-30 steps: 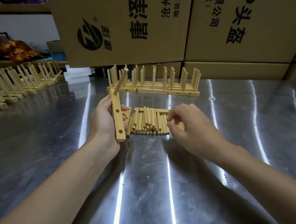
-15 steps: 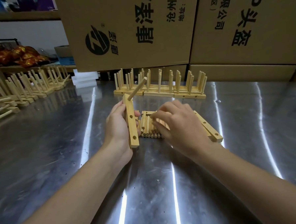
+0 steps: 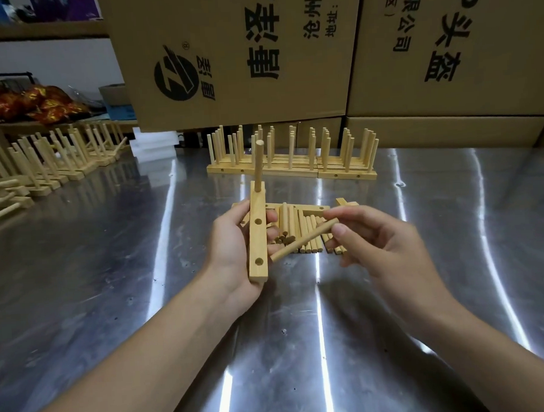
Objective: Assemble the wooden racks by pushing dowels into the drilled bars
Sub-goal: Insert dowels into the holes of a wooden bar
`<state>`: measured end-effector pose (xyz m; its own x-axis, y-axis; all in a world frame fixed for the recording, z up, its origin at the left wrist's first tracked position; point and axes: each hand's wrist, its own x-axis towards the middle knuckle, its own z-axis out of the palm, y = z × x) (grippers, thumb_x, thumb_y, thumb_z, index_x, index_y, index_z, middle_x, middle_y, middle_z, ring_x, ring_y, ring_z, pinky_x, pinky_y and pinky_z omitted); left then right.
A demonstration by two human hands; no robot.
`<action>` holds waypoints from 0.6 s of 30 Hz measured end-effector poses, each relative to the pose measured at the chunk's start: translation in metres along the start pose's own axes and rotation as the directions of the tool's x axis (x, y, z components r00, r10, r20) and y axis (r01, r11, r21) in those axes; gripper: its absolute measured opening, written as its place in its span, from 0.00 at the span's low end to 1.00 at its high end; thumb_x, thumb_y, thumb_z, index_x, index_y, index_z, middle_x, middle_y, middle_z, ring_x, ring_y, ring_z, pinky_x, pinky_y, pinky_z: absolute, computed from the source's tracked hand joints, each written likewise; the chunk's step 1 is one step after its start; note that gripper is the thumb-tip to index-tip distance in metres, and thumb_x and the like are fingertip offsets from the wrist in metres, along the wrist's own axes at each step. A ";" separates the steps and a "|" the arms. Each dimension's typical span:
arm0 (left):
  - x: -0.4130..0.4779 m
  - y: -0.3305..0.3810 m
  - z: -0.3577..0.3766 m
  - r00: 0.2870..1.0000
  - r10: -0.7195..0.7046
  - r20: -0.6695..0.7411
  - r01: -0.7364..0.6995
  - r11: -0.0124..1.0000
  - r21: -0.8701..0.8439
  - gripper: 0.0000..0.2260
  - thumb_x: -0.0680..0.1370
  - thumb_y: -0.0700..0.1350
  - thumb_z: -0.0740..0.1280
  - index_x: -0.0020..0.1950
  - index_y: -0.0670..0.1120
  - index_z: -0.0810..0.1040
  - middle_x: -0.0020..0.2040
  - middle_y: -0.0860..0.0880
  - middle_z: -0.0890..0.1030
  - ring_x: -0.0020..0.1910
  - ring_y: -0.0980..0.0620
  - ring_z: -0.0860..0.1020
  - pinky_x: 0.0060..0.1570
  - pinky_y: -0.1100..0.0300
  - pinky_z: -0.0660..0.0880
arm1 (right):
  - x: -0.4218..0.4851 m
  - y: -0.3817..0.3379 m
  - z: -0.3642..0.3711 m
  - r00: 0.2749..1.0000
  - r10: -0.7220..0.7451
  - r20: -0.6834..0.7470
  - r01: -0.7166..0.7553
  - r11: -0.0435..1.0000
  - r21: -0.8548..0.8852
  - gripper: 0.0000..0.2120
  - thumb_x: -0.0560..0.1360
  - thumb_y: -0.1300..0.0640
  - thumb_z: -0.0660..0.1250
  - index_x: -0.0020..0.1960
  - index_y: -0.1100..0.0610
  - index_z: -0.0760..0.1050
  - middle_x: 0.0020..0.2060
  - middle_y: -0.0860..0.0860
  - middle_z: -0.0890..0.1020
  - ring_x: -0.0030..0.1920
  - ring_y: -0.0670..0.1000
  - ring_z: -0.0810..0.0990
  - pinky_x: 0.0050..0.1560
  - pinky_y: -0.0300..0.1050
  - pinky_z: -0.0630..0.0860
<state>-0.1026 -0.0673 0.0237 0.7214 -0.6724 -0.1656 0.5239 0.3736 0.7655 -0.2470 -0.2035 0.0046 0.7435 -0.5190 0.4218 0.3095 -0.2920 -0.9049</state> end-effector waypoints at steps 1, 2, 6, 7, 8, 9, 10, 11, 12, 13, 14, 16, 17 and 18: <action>-0.001 -0.001 0.001 1.000 -0.016 0.003 0.016 1.000 -0.018 0.12 0.85 0.50 0.63 0.52 0.45 0.83 0.38 0.49 0.78 0.33 0.55 0.71 0.24 0.67 0.67 | -0.001 0.000 0.000 1.000 -0.004 0.008 0.004 1.000 -0.012 0.12 0.82 0.62 0.70 0.58 0.47 0.86 0.51 0.51 0.89 0.48 0.50 0.86 0.41 0.39 0.81; -0.001 -0.002 0.002 0.999 -0.033 0.005 0.034 0.999 -0.035 0.12 0.85 0.50 0.63 0.53 0.45 0.83 0.38 0.49 0.78 0.33 0.55 0.71 0.24 0.67 0.67 | -0.002 0.001 0.000 1.000 -0.004 0.009 0.005 1.000 -0.021 0.12 0.82 0.62 0.70 0.57 0.47 0.86 0.51 0.51 0.89 0.47 0.50 0.86 0.41 0.39 0.81; -0.003 -0.003 0.003 0.996 -0.091 0.023 0.093 0.981 -0.168 0.12 0.85 0.46 0.62 0.61 0.45 0.83 0.40 0.48 0.76 0.33 0.55 0.71 0.24 0.66 0.68 | -0.002 0.000 -0.001 1.000 0.005 0.001 -0.005 1.000 -0.004 0.12 0.82 0.62 0.70 0.57 0.48 0.87 0.50 0.52 0.89 0.46 0.49 0.86 0.41 0.39 0.80; -0.003 -0.003 0.003 0.994 -0.105 0.030 0.109 0.972 -0.208 0.12 0.85 0.45 0.62 0.63 0.45 0.82 0.40 0.48 0.76 0.33 0.55 0.71 0.25 0.66 0.68 | -0.002 0.000 -0.001 1.000 0.003 -0.001 -0.003 1.000 0.004 0.12 0.82 0.63 0.70 0.57 0.48 0.87 0.49 0.52 0.89 0.46 0.49 0.86 0.40 0.39 0.80; -0.003 -0.003 0.002 0.992 -0.121 0.035 0.126 0.960 -0.249 0.12 0.85 0.45 0.62 0.63 0.44 0.82 0.40 0.48 0.77 0.33 0.55 0.71 0.25 0.66 0.69 | -0.002 0.000 -0.001 1.000 0.002 -0.002 -0.002 1.000 0.010 0.11 0.82 0.63 0.70 0.57 0.50 0.87 0.49 0.52 0.89 0.45 0.49 0.86 0.40 0.39 0.80; -0.003 -0.003 0.002 0.990 -0.134 0.040 0.139 0.946 -0.292 0.13 0.85 0.45 0.62 0.64 0.43 0.82 0.40 0.48 0.77 0.33 0.55 0.71 0.26 0.66 0.69 | -0.001 0.000 -0.001 1.000 0.000 -0.003 0.000 1.000 0.011 0.11 0.81 0.64 0.70 0.57 0.51 0.87 0.48 0.52 0.89 0.45 0.49 0.86 0.40 0.39 0.80; -0.003 -0.003 0.001 0.989 -0.143 0.044 0.149 0.931 -0.333 0.13 0.84 0.44 0.62 0.64 0.43 0.82 0.40 0.48 0.77 0.33 0.55 0.71 0.26 0.66 0.70 | -0.001 0.000 -0.001 1.000 -0.004 -0.003 0.004 1.000 0.005 0.11 0.81 0.64 0.70 0.57 0.51 0.87 0.48 0.52 0.89 0.45 0.49 0.86 0.40 0.38 0.80; -0.003 -0.002 0.001 0.988 -0.147 0.048 0.155 0.917 -0.368 0.14 0.84 0.44 0.62 0.65 0.42 0.82 0.40 0.48 0.77 0.33 0.55 0.71 0.26 0.65 0.70 | -0.001 0.000 -0.002 1.000 -0.008 0.000 0.008 1.000 -0.007 0.11 0.81 0.65 0.70 0.57 0.52 0.86 0.48 0.52 0.89 0.45 0.49 0.86 0.40 0.38 0.80; -0.002 -0.003 0.000 0.988 -0.148 0.047 0.155 0.907 -0.391 0.15 0.84 0.44 0.62 0.66 0.42 0.82 0.40 0.48 0.77 0.33 0.55 0.71 0.26 0.65 0.70 | -0.002 0.000 -0.002 1.000 -0.013 0.007 0.013 1.000 -0.023 0.11 0.81 0.65 0.70 0.56 0.52 0.86 0.48 0.52 0.89 0.45 0.49 0.86 0.40 0.38 0.80; -0.002 -0.003 0.000 0.988 -0.147 0.041 0.151 0.905 -0.398 0.16 0.84 0.44 0.62 0.68 0.42 0.82 0.40 0.48 0.77 0.33 0.55 0.71 0.27 0.66 0.70 | -0.003 0.000 -0.002 1.000 -0.020 0.019 0.021 0.999 -0.040 0.11 0.81 0.65 0.70 0.56 0.51 0.86 0.48 0.52 0.89 0.45 0.49 0.86 0.40 0.38 0.80; -0.002 -0.003 0.000 0.989 -0.143 0.033 0.145 0.908 -0.392 0.17 0.84 0.44 0.62 0.69 0.42 0.81 0.40 0.48 0.77 0.33 0.55 0.71 0.27 0.66 0.69 | -0.004 -0.001 -0.002 0.999 -0.030 0.035 0.032 0.998 -0.060 0.10 0.81 0.65 0.71 0.55 0.51 0.86 0.48 0.52 0.88 0.45 0.50 0.87 0.41 0.38 0.80; -0.002 -0.004 0.000 0.991 -0.132 0.028 0.133 0.921 -0.366 0.16 0.84 0.44 0.62 0.68 0.43 0.82 0.39 0.48 0.77 0.33 0.55 0.71 0.28 0.66 0.68 | -0.006 -0.002 0.000 0.996 -0.060 0.073 0.068 0.990 -0.120 0.09 0.80 0.62 0.72 0.54 0.49 0.84 0.47 0.51 0.87 0.46 0.52 0.86 0.43 0.39 0.80; -0.003 -0.004 0.000 0.992 -0.125 0.032 0.129 0.928 -0.351 0.15 0.84 0.45 0.63 0.68 0.43 0.82 0.39 0.48 0.77 0.32 0.55 0.71 0.28 0.66 0.68 | -0.007 -0.003 0.000 0.993 -0.068 0.097 0.084 0.982 -0.170 0.08 0.79 0.61 0.72 0.53 0.48 0.83 0.47 0.50 0.86 0.46 0.52 0.86 0.43 0.41 0.80; -0.004 -0.004 0.000 0.992 -0.118 0.041 0.124 0.935 -0.331 0.15 0.84 0.45 0.63 0.67 0.43 0.82 0.39 0.48 0.77 0.32 0.55 0.71 0.27 0.66 0.68 | -0.008 -0.003 0.001 0.989 -0.073 0.129 0.103 0.965 -0.240 0.08 0.78 0.60 0.72 0.52 0.48 0.82 0.46 0.49 0.85 0.45 0.53 0.85 0.43 0.44 0.80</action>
<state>-0.1074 -0.0667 0.0215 0.6357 -0.7372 -0.2289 0.7298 0.4773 0.4896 -0.2533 -0.1974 0.0039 0.7893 -0.3880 0.4758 0.2328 -0.5279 -0.8168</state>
